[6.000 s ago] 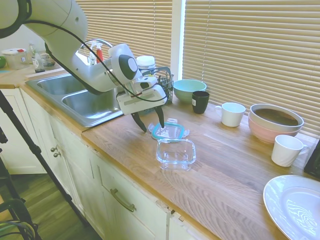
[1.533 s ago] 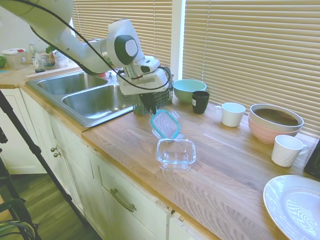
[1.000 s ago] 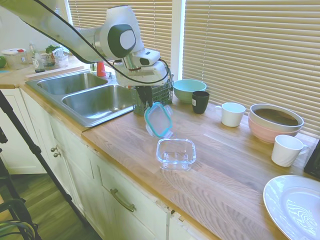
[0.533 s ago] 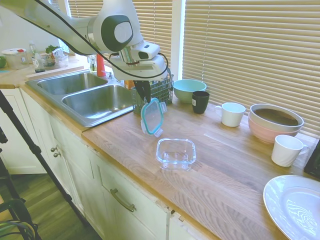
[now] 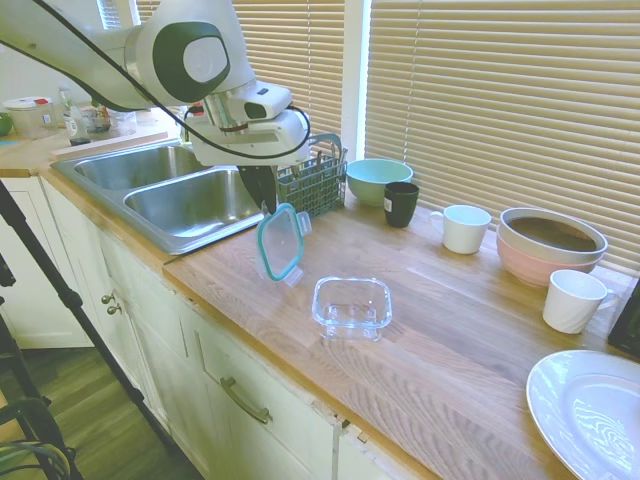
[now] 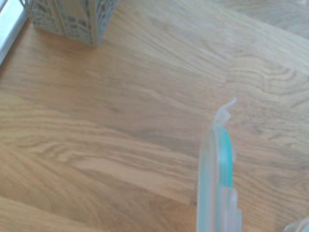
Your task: Cover the lid of the food container
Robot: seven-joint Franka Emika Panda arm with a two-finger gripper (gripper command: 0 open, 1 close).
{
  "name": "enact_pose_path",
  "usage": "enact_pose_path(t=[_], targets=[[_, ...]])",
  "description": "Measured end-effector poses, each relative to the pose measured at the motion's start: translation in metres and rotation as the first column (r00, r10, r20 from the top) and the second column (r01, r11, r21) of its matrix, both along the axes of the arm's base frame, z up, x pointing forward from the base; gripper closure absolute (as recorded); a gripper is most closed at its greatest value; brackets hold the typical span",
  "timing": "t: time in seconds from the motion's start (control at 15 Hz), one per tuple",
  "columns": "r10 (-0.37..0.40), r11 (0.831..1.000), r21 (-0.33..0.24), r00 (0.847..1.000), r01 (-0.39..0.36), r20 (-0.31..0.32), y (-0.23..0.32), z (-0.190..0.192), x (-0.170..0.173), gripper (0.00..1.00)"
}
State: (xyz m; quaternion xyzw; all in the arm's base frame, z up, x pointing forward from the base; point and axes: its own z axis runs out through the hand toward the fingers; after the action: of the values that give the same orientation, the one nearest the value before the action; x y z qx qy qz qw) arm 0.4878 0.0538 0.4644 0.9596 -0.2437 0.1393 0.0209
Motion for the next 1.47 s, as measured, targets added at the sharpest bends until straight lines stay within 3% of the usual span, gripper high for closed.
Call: enact_pose_path(t=[0.4, 1.47], targets=[[0.054, 0.998, -0.015, 0.998, -0.054, -0.033, -0.032, -0.008, -0.036, 1.0], [0.088, 0.996, -0.024, 0.996, -0.088, -0.027, -0.077, 0.017, -0.037, 1.0]])
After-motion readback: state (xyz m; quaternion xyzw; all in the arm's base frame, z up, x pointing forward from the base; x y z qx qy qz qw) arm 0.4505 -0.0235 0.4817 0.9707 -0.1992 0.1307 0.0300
